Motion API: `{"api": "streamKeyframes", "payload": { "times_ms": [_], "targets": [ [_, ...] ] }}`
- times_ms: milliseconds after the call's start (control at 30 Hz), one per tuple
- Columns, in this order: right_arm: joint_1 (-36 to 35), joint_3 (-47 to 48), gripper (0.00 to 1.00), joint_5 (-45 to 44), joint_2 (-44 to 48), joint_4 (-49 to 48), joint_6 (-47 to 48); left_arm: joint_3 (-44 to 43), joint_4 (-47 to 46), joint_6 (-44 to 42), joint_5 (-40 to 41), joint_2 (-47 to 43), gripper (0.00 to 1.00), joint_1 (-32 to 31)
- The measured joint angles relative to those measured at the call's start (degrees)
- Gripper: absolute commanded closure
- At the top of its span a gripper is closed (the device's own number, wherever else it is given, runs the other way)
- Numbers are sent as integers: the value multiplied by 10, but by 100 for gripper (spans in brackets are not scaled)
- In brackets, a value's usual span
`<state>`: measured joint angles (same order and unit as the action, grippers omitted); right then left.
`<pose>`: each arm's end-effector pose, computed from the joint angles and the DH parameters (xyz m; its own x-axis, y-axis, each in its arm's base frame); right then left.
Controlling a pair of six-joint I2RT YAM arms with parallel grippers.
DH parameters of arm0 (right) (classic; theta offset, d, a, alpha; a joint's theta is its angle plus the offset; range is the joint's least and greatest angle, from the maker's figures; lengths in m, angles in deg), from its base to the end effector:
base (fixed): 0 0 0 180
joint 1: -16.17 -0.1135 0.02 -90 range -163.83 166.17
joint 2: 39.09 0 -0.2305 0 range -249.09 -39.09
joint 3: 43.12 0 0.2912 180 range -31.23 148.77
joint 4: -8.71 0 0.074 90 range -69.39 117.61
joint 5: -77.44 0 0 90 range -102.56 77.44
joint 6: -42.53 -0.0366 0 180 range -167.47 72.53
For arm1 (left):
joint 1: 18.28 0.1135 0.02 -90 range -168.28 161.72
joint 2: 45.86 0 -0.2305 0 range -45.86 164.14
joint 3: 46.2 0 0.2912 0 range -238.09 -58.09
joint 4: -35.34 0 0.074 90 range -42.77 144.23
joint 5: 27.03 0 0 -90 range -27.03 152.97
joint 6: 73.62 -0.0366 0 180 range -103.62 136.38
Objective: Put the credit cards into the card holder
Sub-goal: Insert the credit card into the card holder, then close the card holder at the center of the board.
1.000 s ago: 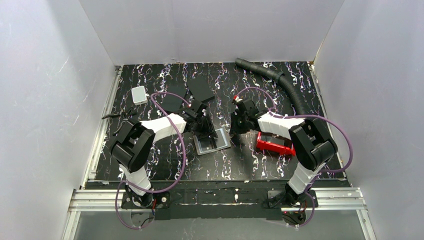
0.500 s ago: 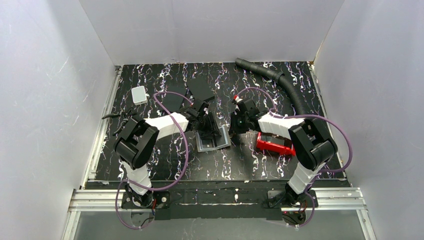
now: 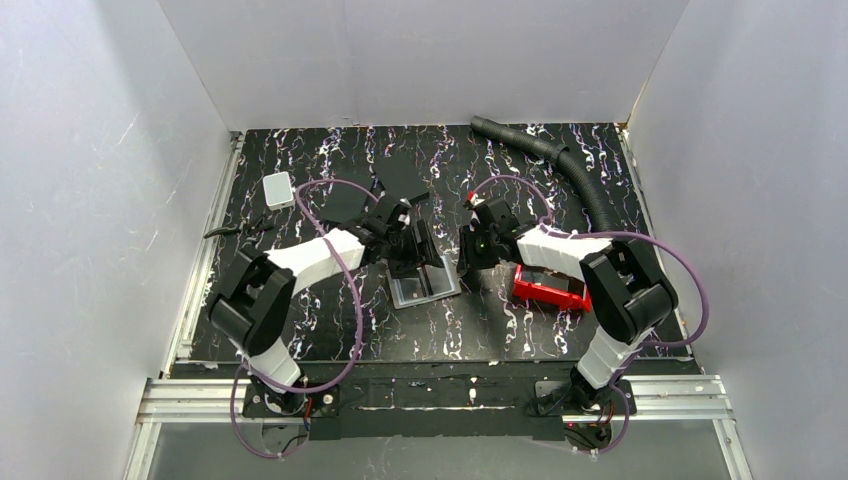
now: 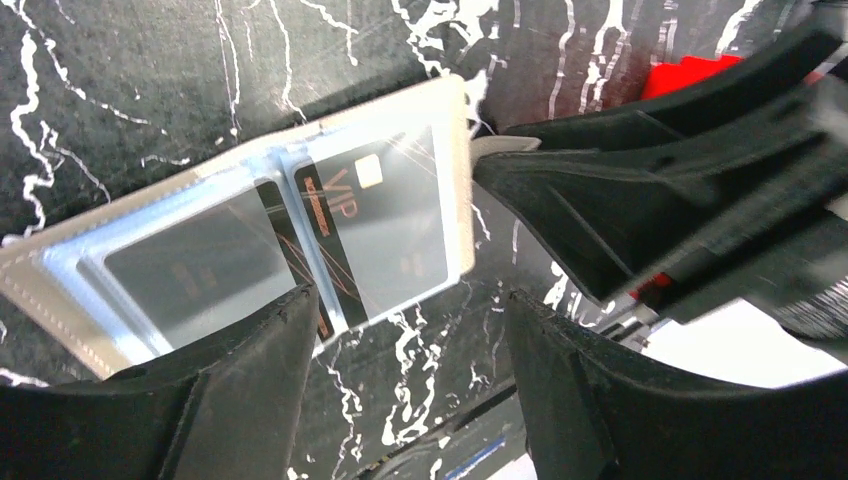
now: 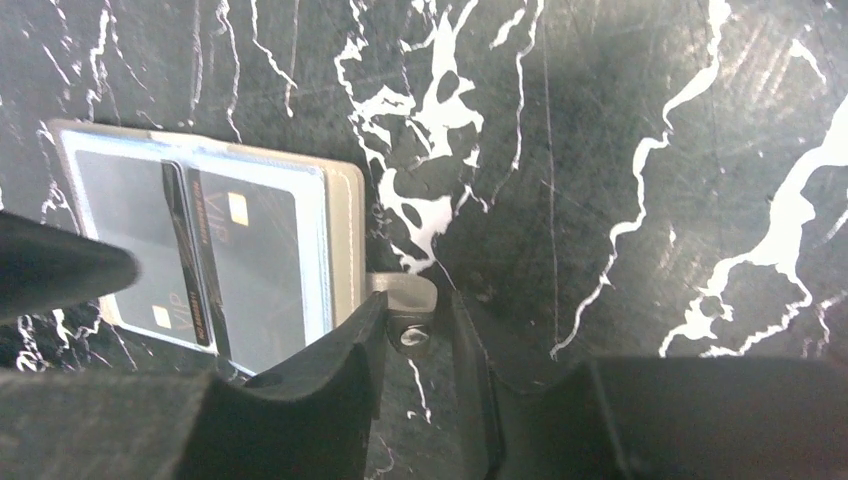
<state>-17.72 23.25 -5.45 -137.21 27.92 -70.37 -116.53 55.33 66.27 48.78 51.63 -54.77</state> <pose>0.3043 0.2099 0.1028 -0.8344 -0.0953 -0.5428 -0.3184 0.8873 0.3337 0.3031 -0.2353 0.1288 -0.9232 -0.2394 -0.3007 0.0070 0.7717 -0.6359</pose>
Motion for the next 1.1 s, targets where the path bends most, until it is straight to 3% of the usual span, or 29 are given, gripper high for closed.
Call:
{"api": "streamKeyframes", "payload": {
  "times_ms": [67, 233, 367, 400, 733, 933, 1100],
  "targets": [
    [0, 0, 61, -3, 6, 16, 6, 4, 9, -8, -4, -25, 31, 3],
    [0, 0, 77, -10, 10, 32, 19, 15, 31, -25, -17, -92, 28, 21],
    [0, 0, 98, -12, 10, 30, 22, 54, 42, -35, -28, -155, 27, 45],
    [0, 0, 99, -12, 10, 29, 23, 66, 47, -38, -29, -169, 27, 51],
    [-18, 12, 99, 8, 54, 50, 19, 172, 108, -50, -31, -306, 25, 104],
    [-63, 51, 99, 25, 71, 63, -2, 177, 162, -66, -20, -397, 24, 120],
    [-109, 76, 89, 31, 71, 64, -33, 162, 213, -82, 5, -448, 24, 121]
  ]
}}
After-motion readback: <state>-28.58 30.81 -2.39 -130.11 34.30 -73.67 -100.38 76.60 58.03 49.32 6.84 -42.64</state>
